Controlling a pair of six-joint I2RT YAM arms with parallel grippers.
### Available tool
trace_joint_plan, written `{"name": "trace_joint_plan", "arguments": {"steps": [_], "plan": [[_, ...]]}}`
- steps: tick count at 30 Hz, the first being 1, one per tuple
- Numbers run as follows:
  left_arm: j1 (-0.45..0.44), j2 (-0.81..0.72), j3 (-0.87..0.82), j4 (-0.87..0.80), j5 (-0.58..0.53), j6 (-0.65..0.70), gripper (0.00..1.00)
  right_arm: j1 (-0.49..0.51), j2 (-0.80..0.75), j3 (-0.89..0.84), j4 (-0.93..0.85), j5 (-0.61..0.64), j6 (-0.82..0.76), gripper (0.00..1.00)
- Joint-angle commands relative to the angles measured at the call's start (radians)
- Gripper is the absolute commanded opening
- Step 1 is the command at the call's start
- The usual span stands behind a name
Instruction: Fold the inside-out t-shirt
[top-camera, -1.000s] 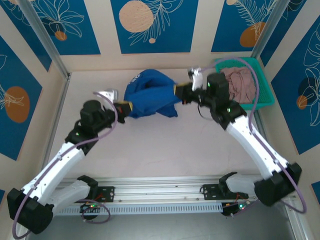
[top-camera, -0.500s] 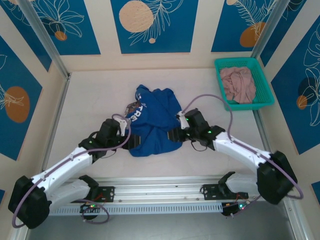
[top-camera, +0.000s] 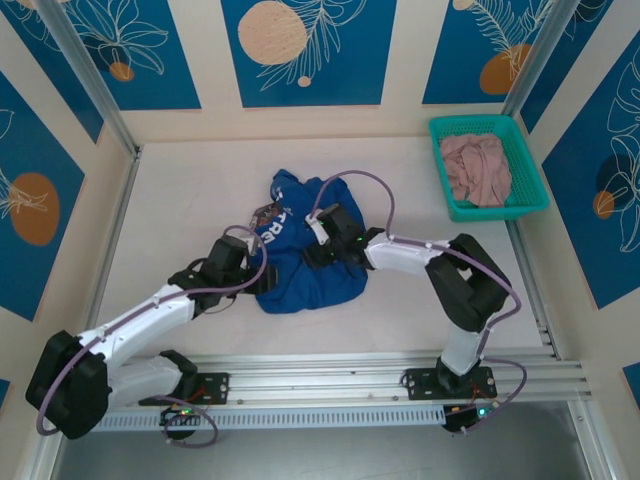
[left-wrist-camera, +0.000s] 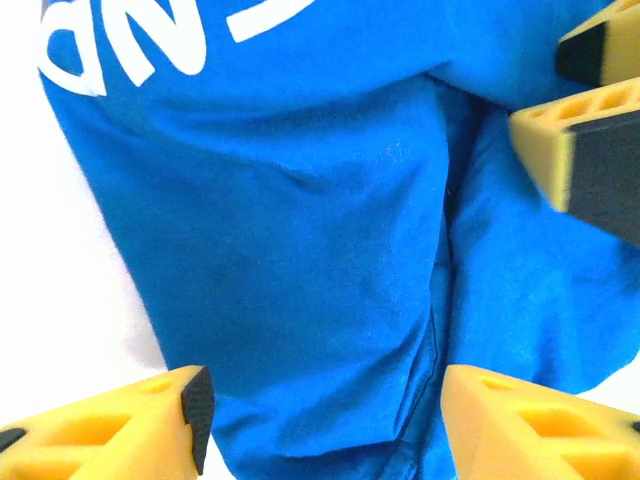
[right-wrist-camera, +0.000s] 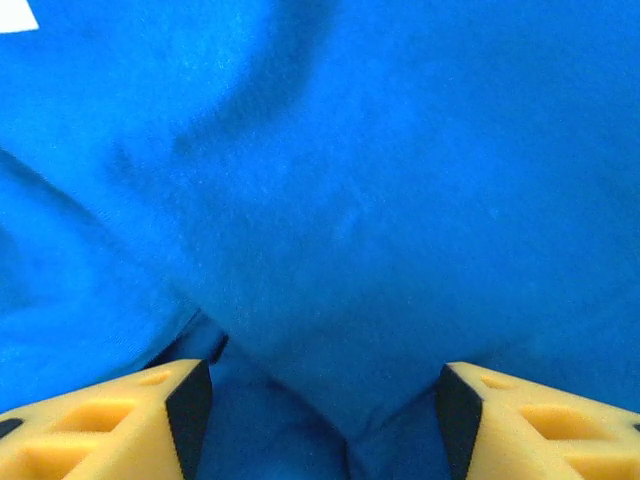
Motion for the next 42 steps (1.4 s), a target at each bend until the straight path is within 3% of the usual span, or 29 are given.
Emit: {"name": "trace_joint_plan", "arguments": {"steps": [1, 3, 6, 13, 19, 24, 30, 32, 33, 37, 38, 42], "plan": [[0.009, -0.04, -0.029, -0.004, -0.035, -0.024, 0.63, 0.018, 0.066, 0.082, 0.012, 0.1, -0.11, 0.64], [0.009, -0.043, -0.037, 0.0, -0.028, -0.024, 0.63, 0.017, 0.099, 0.123, 0.006, 0.132, -0.106, 0.6], [0.009, -0.028, -0.043, 0.03, 0.018, 0.001, 0.64, 0.004, 0.098, 0.16, -0.006, 0.118, -0.076, 0.36], [-0.012, 0.037, -0.013, 0.128, 0.075, 0.056, 0.65, -0.077, -0.046, 0.159, -0.096, -0.184, 0.074, 0.02], [-0.069, 0.162, 0.129, 0.143, 0.055, 0.109, 0.65, -0.167, -0.184, 0.14, -0.16, -0.452, 0.223, 0.0], [-0.142, 0.257, 0.235, 0.137, -0.04, 0.164, 0.7, -0.206, -0.213, 0.154, -0.197, -0.565, 0.297, 0.0], [-0.155, 0.368, 0.323, 0.162, -0.103, 0.209, 0.73, -0.23, -0.221, 0.156, -0.19, -0.634, 0.346, 0.0], [-0.155, 0.402, 0.343, 0.184, -0.109, 0.208, 0.65, -0.237, -0.223, 0.152, -0.188, -0.642, 0.353, 0.0], [-0.155, 0.416, 0.354, 0.19, -0.111, 0.207, 0.57, -0.24, -0.225, 0.15, -0.189, -0.642, 0.354, 0.0], [-0.128, 0.395, 0.356, 0.175, -0.031, 0.214, 0.09, -0.251, -0.246, 0.159, -0.278, -0.53, 0.285, 0.0], [-0.11, 0.358, 0.337, 0.178, 0.047, 0.216, 0.01, -0.247, -0.253, 0.166, -0.319, -0.458, 0.245, 0.0], [-0.017, 0.212, 0.235, 0.234, 0.491, 0.167, 0.0, -0.206, -0.257, 0.186, -0.415, -0.182, 0.129, 0.05]]}}
